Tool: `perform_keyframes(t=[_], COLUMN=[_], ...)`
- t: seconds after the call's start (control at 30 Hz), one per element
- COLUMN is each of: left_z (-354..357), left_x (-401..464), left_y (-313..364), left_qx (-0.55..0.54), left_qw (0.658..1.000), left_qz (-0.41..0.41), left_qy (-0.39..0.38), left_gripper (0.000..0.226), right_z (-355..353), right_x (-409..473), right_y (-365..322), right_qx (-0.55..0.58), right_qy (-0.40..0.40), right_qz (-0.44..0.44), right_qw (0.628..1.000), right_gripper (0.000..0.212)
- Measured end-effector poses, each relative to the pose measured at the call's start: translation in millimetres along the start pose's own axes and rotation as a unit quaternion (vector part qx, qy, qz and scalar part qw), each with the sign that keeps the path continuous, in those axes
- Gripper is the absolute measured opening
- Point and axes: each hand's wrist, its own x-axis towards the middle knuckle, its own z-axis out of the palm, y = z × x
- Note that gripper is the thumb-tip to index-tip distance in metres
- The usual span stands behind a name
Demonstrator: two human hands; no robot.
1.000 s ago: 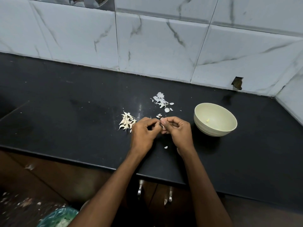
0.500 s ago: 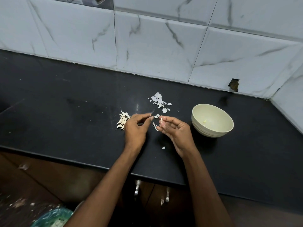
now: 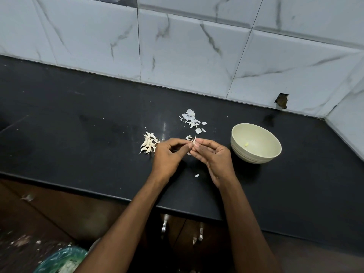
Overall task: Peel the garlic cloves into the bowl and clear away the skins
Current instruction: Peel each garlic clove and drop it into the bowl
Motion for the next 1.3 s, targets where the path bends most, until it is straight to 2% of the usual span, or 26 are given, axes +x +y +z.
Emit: perform_keyframes(t=[0.37,0.67,1.3], left_z=[-1.5,0.0,-0.5], left_x=[-2.1,-1.2,-3.4], left_y=[1.6,3.2,3.7], left_qx=[-0.02,-0.012,-0.025], left_qw=[1.0,0.999,0.998], left_qz=[-0.01,-0.033,-0.055], left_qy=[0.004,0.026,0.009], left_gripper=[0.008,0.008,0.009], right_z=[3.4,3.0,5.5], right_x=[-3.8,1.2,-2.7], right_y=[2.2,9.1,4.1], right_qx=[-0.041,-0.156,-0.173], right_qy=[0.02,0.002,0.003], right_qz=[-0.019,-0.044,-0.045], right_qw=[0.999,0.987,0.984], right_gripper=[0.017,0.016,0.007])
